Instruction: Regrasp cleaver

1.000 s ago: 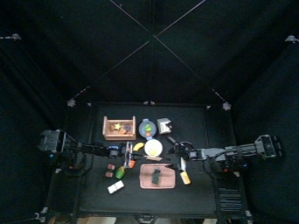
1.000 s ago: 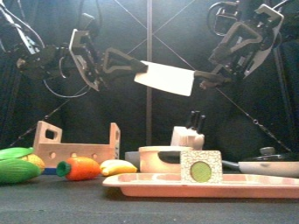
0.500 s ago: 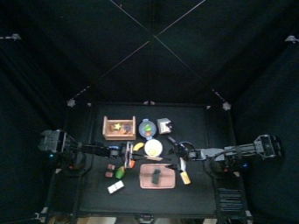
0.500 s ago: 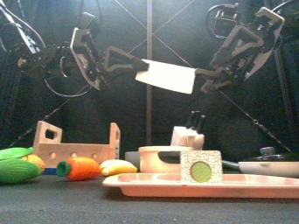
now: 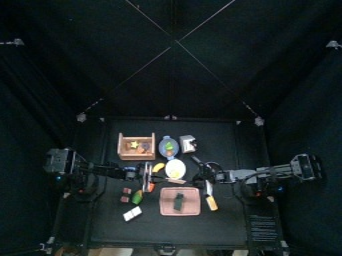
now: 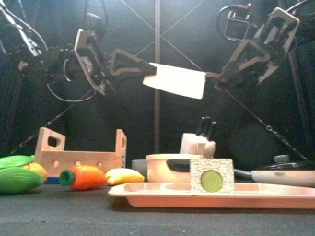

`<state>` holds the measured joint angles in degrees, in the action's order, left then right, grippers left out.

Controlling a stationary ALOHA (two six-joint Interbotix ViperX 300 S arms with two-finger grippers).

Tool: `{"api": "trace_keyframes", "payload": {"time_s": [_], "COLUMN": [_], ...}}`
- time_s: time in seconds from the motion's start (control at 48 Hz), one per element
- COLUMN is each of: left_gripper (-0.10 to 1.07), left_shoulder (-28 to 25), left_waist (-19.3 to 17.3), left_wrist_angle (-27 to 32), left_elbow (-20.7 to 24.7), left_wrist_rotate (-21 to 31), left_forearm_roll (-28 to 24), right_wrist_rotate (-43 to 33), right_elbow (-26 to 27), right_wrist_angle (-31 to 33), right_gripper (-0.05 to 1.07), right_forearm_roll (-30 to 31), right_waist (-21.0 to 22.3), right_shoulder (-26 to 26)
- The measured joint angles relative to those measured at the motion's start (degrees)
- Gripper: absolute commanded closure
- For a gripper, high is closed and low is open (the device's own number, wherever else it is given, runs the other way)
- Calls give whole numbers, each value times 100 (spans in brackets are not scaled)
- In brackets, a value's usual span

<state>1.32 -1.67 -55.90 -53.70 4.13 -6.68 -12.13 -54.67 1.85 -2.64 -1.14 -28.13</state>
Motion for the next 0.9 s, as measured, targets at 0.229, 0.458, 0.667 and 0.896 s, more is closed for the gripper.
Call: {"api": "trace_keyframes", "payload": {"time_s": [0.229,0.458,0.667,0.896], "left_gripper": [61,60,60,60], "left_shoulder": [-9,-141,-334,-396], "left_waist": [9,211,264,264], "left_wrist_angle": [0,53,158,185], "left_elbow": [-9,-35,-9,35], "left_wrist_rotate": [26,35,62,44], "left_forearm_roll": [0,9,18,44], "right_wrist_rotate": [9,0,0,-18], "right_elbow": [229,475,589,606], "right_wrist_angle": [422,1011,1362,1494], "right_gripper": [59,59,59,58], "right_forearm_roll": [-448,-703,-545,-105], "right_waist": [35,35,35,44], "right_shoulder": [0,0,0,9]}}
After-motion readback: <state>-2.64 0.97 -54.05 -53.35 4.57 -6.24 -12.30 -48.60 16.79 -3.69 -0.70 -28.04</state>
